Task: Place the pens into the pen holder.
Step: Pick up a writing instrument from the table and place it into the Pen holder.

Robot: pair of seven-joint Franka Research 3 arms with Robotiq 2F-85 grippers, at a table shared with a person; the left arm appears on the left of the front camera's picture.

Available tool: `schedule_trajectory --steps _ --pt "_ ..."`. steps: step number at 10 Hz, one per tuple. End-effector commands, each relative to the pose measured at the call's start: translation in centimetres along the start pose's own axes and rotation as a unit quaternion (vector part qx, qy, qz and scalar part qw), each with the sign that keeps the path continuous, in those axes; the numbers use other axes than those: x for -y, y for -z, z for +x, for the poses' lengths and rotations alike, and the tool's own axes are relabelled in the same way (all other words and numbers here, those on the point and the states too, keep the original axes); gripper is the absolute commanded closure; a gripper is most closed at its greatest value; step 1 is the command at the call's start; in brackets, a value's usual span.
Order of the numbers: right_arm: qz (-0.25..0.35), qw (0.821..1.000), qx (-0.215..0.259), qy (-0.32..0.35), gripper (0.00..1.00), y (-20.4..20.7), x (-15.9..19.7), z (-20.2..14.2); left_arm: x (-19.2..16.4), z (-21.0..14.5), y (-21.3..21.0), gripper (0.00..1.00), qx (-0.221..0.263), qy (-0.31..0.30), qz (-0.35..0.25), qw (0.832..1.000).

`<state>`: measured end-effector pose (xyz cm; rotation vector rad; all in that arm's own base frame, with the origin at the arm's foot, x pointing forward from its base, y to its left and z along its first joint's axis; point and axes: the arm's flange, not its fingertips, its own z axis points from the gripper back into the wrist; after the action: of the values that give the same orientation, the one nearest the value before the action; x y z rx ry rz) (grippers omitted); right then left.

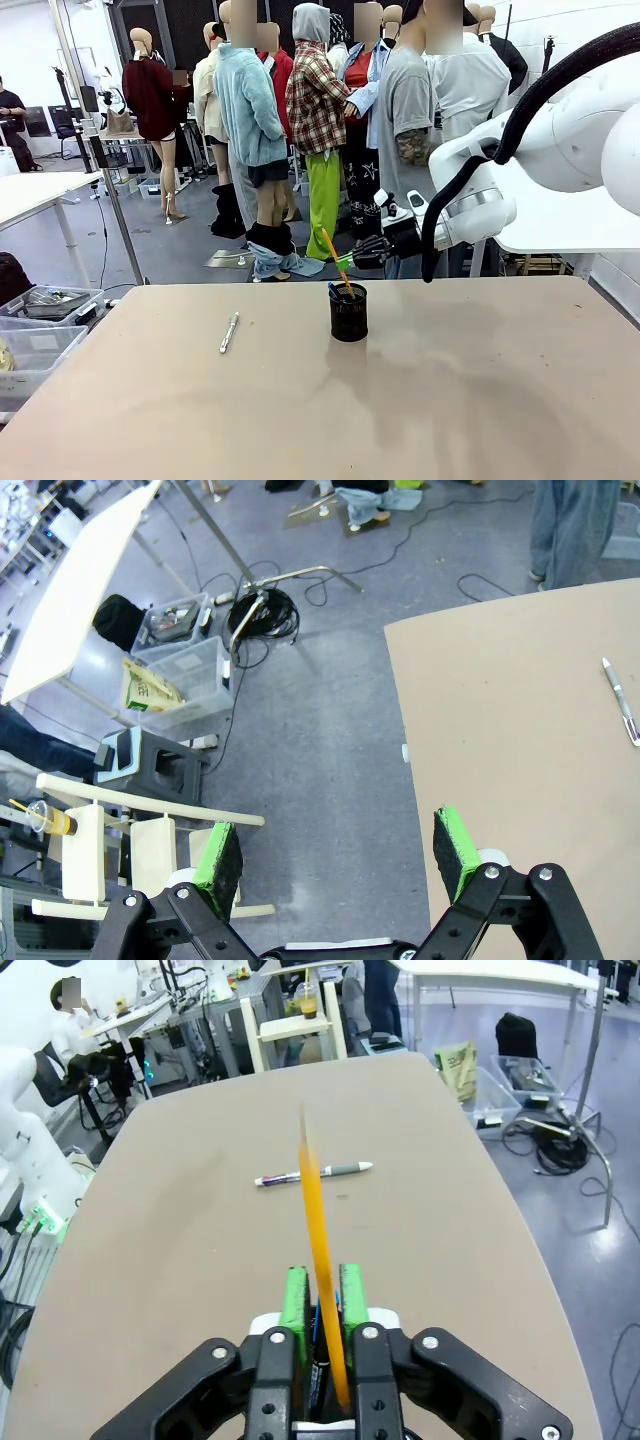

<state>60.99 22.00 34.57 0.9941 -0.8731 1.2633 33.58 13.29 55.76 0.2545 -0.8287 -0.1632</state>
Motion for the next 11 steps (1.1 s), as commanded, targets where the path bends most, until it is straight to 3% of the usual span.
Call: schedule_trajectory --steps 1,5,7,9,10,11 --pt "0.002 1.000 -0.020 0.009 0.32 -1.2 -0.8 0.5 -0.2 0.0 0.2 0.00 0.003 0.006 0.007 1.000" --pt "-0.092 0.990 -0.099 0.037 0.32 -7.9 -4.1 0.7 -0.2 0.0 0.2 0.00 0.003 0.006 0.007 1.000" --pt "-0.194 0.964 -0.156 0.091 0.32 -15.1 -7.1 1.0 -0.2 0.0 0.2 0.00 0.003 0.006 0.007 1.000" --pt "-0.285 0.911 -0.245 0.169 0.32 -23.5 -11.7 0.7 -0.2 0.0 0.2 0.00 0.003 0.006 0.007 1.000" --pt "-0.372 0.859 -0.275 0.219 0.32 -28.7 -14.1 0.0 -0.2 0.0 0.2 0.00 0.003 0.006 0.007 1.000" --pt "-0.422 0.825 -0.269 0.262 0.32 -33.0 -17.3 -0.3 -0.2 0.0 0.2 0.00 0.003 0.006 0.007 1.000"
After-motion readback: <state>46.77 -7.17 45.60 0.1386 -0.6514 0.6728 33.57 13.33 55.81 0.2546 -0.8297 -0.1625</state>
